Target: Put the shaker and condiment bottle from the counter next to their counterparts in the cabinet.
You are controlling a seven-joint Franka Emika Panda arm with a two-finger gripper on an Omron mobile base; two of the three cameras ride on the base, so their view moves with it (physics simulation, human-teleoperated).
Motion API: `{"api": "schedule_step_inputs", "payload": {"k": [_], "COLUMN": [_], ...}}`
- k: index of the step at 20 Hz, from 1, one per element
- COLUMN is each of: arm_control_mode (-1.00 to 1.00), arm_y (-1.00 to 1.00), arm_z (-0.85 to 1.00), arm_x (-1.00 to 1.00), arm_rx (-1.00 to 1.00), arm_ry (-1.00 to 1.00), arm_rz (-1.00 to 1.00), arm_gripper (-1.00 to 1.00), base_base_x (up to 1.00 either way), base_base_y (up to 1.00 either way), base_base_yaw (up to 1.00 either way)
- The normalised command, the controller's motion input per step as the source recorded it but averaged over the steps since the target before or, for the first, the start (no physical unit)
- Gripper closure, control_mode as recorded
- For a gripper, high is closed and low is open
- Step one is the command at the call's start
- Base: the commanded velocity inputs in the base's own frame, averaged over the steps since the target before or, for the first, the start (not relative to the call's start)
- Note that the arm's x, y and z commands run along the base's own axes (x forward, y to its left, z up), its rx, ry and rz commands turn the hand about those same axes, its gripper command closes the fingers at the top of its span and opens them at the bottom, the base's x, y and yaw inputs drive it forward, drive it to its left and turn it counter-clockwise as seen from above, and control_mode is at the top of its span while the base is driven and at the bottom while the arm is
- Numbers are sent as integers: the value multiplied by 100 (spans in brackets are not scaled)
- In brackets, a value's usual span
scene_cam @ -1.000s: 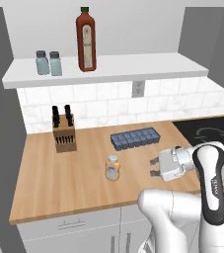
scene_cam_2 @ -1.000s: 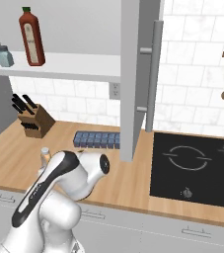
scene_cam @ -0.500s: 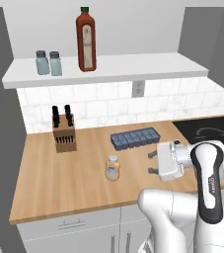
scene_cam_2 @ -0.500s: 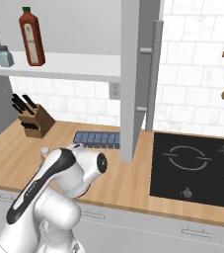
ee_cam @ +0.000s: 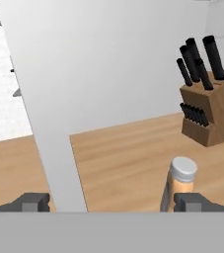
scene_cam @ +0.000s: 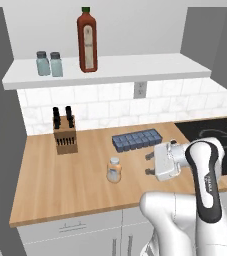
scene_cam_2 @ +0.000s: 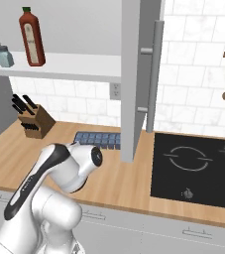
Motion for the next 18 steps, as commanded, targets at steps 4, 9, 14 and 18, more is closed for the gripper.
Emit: {"api": "schedule_step_inputs", "payload": {"k": [4,9,14,18], "arm_control_mode": [-100,-100,-100,-100], "arm_y": [33,46,45,27], "arm_z": [-59,-72,-85,-96], "arm_x": [0,0,0,0], "arm_rx": [1,0,0,0], "arm_ry": [-3,-9,-11,-10], "arm_rz": [-12,-14,-11,-7], "arm_gripper": [-100,-100,-100,-100], "base_base_x": [0,0,0,0], "base_base_y": [0,0,0,0], "base_base_yaw": [0,0,0,0]}}
